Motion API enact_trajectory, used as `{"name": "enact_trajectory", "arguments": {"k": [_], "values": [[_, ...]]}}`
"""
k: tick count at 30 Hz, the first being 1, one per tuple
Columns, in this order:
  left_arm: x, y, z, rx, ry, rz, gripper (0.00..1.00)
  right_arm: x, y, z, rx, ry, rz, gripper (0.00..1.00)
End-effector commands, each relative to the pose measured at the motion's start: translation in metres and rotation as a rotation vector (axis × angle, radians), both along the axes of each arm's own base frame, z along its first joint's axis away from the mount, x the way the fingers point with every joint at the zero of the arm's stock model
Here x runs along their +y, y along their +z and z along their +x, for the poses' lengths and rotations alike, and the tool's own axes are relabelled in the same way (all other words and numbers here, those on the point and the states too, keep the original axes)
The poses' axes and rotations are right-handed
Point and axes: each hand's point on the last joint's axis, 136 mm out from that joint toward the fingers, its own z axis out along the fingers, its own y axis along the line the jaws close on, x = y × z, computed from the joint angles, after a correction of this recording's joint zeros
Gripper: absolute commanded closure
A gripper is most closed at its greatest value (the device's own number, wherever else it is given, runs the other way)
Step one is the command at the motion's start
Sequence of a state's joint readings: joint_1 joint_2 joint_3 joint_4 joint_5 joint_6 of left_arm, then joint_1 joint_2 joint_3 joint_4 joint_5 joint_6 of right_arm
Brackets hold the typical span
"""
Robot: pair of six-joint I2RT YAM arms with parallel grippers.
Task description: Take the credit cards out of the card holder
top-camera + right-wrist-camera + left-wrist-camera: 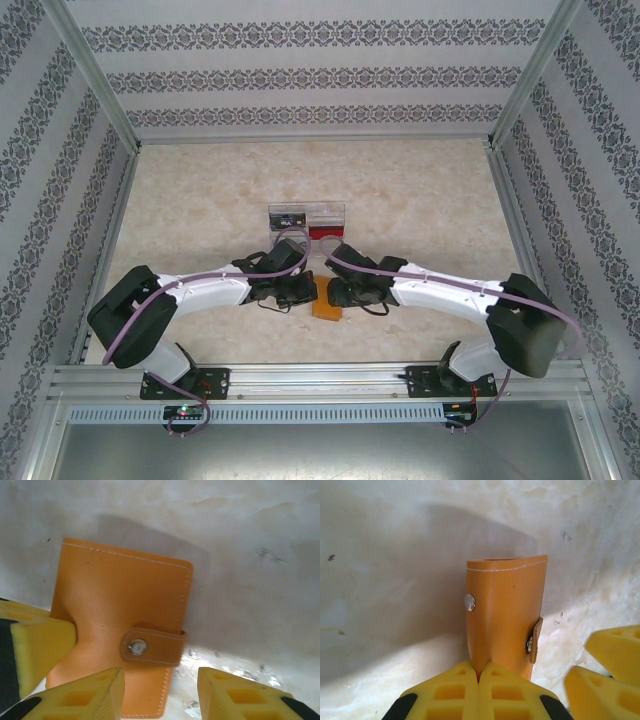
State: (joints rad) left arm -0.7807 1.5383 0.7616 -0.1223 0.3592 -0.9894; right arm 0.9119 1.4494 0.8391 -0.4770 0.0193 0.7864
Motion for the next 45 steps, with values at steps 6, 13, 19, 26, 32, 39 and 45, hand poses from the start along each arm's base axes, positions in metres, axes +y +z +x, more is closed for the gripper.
{"name": "enact_trajectory", "arguments": {"k": [6,13,19,26,32,39,45], "values": [[0.0,0.002,-0.006,-0.01,-0.038,0.05,1.0,0.021,-0.003,0.003,0.011,0.046,0.004,0.57],[-0.002,0.004,-0.005,-0.016,-0.043,0.044,1.0,0.014,-0.017,0.006,0.018,0.033,-0.054,0.59],[0.0,0.003,-0.006,-0.011,-0.041,0.05,1.0,-0.005,-0.023,0.011,0.008,-0.007,-0.109,0.89],[0.014,-0.004,-0.006,-0.002,-0.007,0.115,1.0,-0.035,-0.024,0.01,0.004,-0.054,-0.165,1.0],[0.02,-0.008,-0.009,0.007,0.007,0.141,1.0,-0.06,-0.024,0.007,0.012,-0.108,-0.164,1.0],[0.012,0.005,-0.004,-0.023,-0.026,0.118,0.65,-0.044,-0.004,0.011,-0.034,-0.052,-0.086,1.0],[0.02,0.02,0.0,-0.063,-0.009,0.143,0.27,-0.024,0.023,0.012,-0.065,0.03,-0.019,1.0]]}}
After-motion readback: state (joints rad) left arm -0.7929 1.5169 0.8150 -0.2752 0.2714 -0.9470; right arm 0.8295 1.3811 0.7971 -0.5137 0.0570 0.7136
